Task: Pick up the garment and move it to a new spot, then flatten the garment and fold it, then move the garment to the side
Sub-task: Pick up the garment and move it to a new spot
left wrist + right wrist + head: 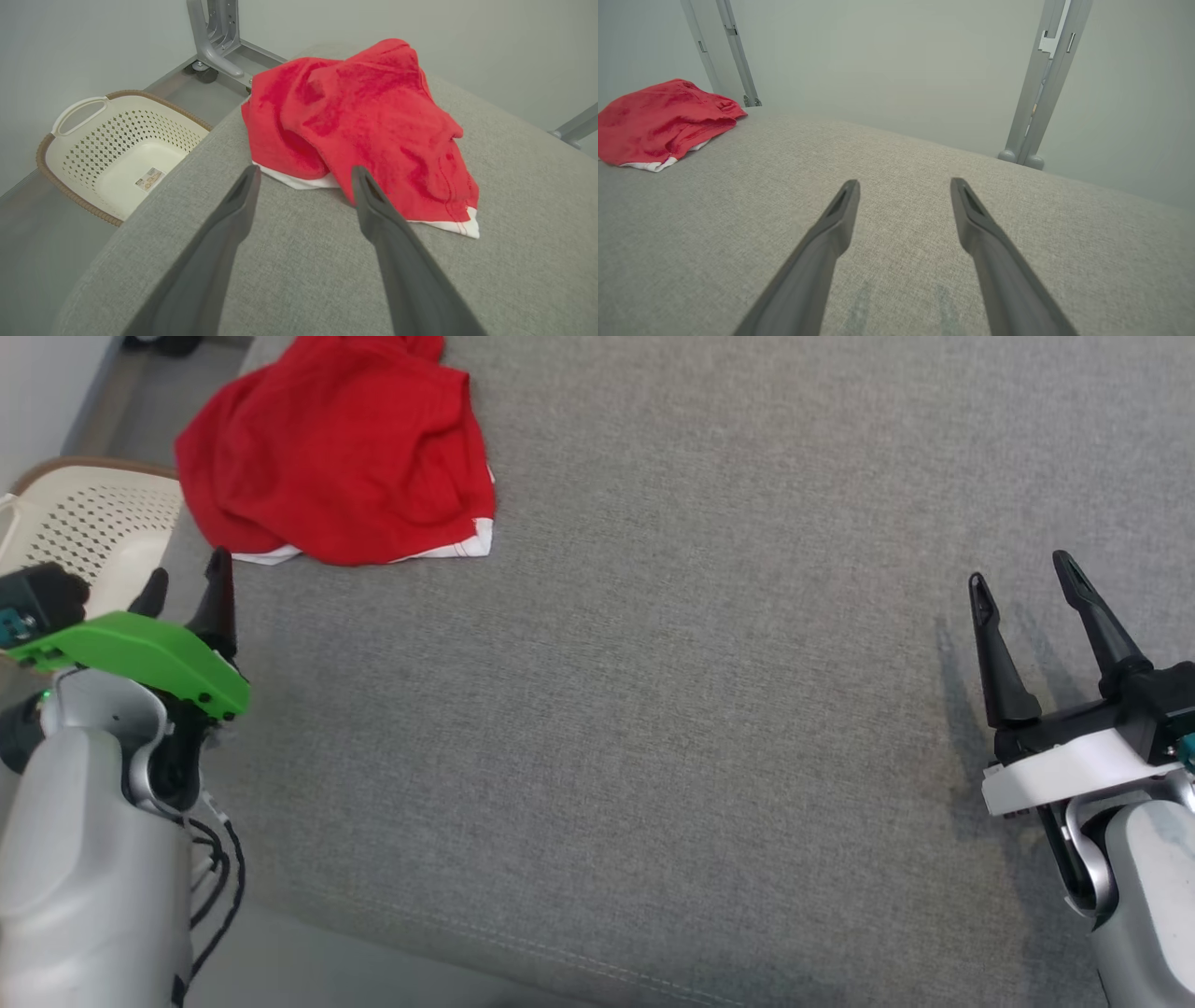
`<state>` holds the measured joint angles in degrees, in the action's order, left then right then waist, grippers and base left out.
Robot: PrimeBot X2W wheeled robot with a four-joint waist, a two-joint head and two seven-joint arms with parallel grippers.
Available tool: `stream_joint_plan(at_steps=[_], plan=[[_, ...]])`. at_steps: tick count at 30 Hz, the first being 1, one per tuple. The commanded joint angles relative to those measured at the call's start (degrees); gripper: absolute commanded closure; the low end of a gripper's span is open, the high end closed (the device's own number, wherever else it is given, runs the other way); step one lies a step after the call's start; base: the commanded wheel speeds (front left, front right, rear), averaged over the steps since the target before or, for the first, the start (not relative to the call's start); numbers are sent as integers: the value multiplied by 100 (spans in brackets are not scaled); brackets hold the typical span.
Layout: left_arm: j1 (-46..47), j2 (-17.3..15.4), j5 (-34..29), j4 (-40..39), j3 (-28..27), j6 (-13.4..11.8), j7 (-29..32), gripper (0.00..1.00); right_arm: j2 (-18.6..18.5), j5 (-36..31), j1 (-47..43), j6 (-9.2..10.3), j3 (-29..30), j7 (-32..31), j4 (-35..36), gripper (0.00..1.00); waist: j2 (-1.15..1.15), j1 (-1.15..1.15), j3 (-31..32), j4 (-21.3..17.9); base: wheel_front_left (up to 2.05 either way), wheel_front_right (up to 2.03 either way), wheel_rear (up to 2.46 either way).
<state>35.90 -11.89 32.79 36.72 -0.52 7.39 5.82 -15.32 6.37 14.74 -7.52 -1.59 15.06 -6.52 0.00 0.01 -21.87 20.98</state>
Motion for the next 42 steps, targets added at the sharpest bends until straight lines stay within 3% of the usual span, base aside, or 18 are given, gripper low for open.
stream_joint_plan(at_steps=[1,11,18,19,20,21,28,30,35,42], plan=[[229,-83,-38,168,-2,16,-34,0,-61,14,132,6,-17,15,57,0,0,-1,-690,-486,0,0,0],[1190,-229,304,1589,-89,16,-3,0,-176,-10,167,6,-51,15,226,0,0,-1,-1036,-800,0,0,0],[1382,-166,557,2213,-15,18,-148,0,-236,-21,18,6,77,-13,308,0,0,-1,-1051,-860,0,0,0],[1400,-164,582,2280,8,18,-171,7,-236,-21,-7,6,94,-23,322,0,0,-1,-1041,-859,0,0,0],[1403,-141,608,2319,38,18,-204,62,-236,-19,-28,6,109,-29,330,0,0,-1,-1026,-854,0,0,0],[1397,-106,657,2345,66,18,-202,100,-233,-18,-49,6,122,-37,338,0,0,-1,-1008,-846,0,0,0],[1261,-131,862,1932,618,24,-247,100,-108,2,-68,6,135,-26,266,0,0,-1,-800,-773,0,0,0],[1226,-65,976,1555,936,24,-240,100,-53,16,-110,6,128,-15,195,0,0,-1,-661,-732,0,0,0],[967,-247,1212,463,1821,17,-180,100,191,88,-128,6,16,13,-12,0,0,-1,-244,-751,0,0,0],[506,-387,1460,-1090,2726,17,110,100,621,182,-159,6,-51,16,-151,0,0,-1,364,-1094,0,0,0]])
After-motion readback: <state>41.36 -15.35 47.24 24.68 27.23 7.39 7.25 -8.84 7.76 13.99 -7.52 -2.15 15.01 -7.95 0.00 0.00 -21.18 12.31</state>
